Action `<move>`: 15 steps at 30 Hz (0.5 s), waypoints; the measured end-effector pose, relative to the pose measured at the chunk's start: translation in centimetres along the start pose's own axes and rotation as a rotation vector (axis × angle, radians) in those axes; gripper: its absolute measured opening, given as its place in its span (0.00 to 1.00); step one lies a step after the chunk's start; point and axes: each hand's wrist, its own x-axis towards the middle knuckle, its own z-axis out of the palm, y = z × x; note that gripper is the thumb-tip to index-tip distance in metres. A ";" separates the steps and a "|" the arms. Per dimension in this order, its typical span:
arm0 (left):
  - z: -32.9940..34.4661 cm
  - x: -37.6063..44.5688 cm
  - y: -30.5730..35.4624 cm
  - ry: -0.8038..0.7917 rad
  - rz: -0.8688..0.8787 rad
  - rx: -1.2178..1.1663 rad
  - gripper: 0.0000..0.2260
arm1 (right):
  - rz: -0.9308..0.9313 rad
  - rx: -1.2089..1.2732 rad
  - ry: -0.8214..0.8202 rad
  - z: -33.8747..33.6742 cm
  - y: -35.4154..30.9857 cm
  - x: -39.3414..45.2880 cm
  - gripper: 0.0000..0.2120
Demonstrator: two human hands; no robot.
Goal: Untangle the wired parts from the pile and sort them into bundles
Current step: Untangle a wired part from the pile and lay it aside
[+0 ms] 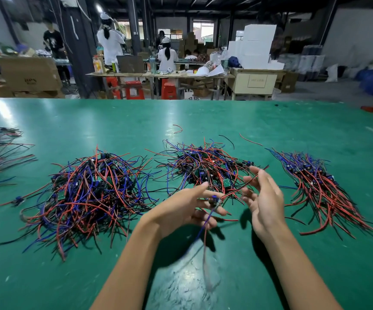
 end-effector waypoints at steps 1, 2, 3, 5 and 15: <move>-0.3 -0.1 -0.2 -0.025 0.000 -0.008 0.17 | -0.018 0.037 0.027 -0.3 -0.1 0.2 0.13; -0.6 -0.2 -0.4 -0.041 0.010 -0.013 0.16 | -0.033 0.075 0.053 -0.6 -0.3 0.4 0.13; -0.8 -0.2 -0.6 -0.039 0.018 -0.018 0.14 | -0.040 0.109 0.070 -0.9 -0.4 0.6 0.13; -1.2 -0.1 -1.0 0.024 0.033 0.041 0.12 | -0.021 0.141 0.063 -1.3 -0.6 0.8 0.12; -2.3 0.8 -1.2 0.619 0.369 0.678 0.18 | 0.090 -0.106 -0.219 1.1 1.7 -1.0 0.06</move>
